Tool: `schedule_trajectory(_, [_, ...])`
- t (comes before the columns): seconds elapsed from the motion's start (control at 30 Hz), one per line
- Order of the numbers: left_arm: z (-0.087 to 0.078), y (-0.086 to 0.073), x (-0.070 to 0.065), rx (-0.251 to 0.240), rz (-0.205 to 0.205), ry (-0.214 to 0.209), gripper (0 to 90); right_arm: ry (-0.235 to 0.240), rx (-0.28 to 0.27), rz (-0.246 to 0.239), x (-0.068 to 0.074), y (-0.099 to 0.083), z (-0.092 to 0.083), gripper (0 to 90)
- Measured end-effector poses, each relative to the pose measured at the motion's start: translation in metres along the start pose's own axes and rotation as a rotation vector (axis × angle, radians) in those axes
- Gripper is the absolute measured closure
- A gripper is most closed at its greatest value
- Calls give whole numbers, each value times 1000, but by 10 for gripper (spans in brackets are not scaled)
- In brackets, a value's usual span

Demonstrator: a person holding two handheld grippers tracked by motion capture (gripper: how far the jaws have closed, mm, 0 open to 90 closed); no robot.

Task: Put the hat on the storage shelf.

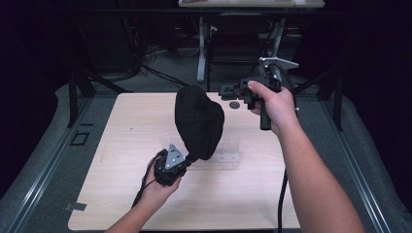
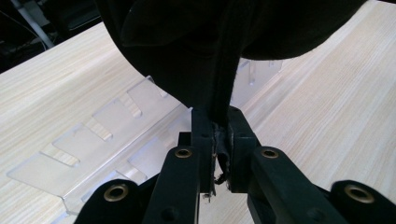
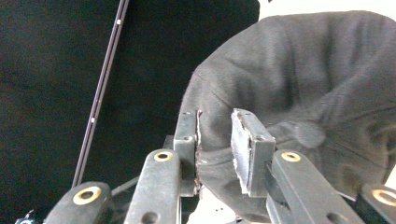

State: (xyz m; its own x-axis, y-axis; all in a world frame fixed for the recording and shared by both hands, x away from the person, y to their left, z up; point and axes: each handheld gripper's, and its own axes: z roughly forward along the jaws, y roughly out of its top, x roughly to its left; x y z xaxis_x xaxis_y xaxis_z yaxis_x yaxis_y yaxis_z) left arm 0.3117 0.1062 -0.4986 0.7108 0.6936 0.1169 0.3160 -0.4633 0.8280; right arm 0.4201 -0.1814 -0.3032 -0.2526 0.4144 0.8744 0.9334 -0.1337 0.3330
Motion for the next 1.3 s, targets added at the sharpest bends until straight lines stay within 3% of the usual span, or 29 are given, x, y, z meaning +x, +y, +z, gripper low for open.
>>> schedule_trajectory(0.33, [4,-14,5,35,-26,-3,847,-16,-9,6,-5,-1,-10,714])
schedule_trajectory(0.5, [10,-25,10,52,-71,-18,845,-28,11,6,-9,-2,-18,713])
schedule_trajectory(0.53, [10,-27,10,46,-80,-21,844,-25,-21,13,-10,-3,-18,713])
schedule_trajectory(0.67, [10,-32,14,41,-107,-30,837,-42,-29,9,-12,-4,-25,706])
schedule_trajectory(0.8, [10,-38,18,28,-162,-37,825,-52,-33,-1,-11,-6,-31,697])
schedule_trajectory(0.93, [8,-41,18,32,-155,-35,813,-84,-23,-18,-12,-10,-36,688])
schedule_trajectory(1.07, [6,-42,20,45,-153,-22,761,-98,-17,-20,-15,-15,-40,687])
schedule_trajectory(1.3, [-3,-48,26,48,-170,11,578,-137,-20,-31,-22,-23,-49,675])
